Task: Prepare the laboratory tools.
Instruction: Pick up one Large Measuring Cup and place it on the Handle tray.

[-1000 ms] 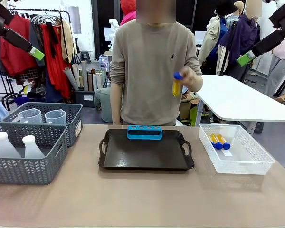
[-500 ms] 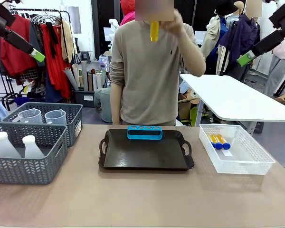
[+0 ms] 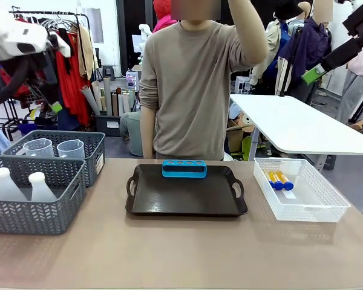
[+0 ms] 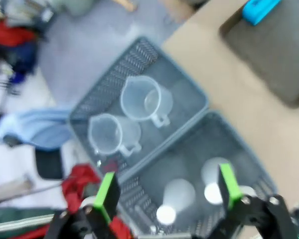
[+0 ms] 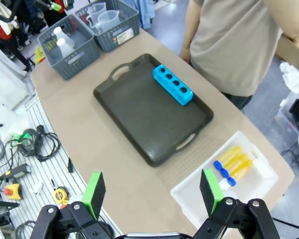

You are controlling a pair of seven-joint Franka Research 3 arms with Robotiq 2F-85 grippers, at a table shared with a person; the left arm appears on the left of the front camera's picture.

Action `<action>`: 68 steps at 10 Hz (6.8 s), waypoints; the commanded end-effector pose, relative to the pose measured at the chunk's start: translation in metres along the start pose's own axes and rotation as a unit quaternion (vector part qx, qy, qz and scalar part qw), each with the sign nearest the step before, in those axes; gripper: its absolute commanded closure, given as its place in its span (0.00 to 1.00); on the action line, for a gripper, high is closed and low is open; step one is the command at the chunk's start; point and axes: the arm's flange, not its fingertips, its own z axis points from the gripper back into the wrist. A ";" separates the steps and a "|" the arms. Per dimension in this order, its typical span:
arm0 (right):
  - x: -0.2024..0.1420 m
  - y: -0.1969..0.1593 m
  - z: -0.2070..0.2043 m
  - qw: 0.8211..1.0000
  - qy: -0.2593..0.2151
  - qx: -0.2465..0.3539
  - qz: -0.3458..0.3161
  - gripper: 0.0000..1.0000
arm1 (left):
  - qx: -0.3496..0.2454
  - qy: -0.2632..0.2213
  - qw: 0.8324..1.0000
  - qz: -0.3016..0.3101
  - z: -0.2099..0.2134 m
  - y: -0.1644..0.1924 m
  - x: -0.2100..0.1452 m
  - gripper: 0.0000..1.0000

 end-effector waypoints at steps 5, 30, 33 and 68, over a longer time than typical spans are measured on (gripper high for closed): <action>0.002 0.001 0.001 1.000 -0.004 0.002 -0.004 0.00 | 0.013 0.029 0.999 0.022 -0.015 0.002 -0.002 0.00; 0.002 0.001 0.001 1.000 -0.004 0.002 -0.004 0.00 | -0.048 0.149 0.959 0.237 -0.265 0.048 0.009 0.03; 0.002 0.001 0.001 1.000 -0.004 0.002 -0.004 0.00 | -0.038 0.150 0.960 0.232 -0.262 0.050 0.010 0.63; 0.002 0.001 0.001 1.000 -0.004 0.002 -0.004 0.00 | -0.116 0.000 0.978 -0.176 0.170 -0.045 0.071 1.00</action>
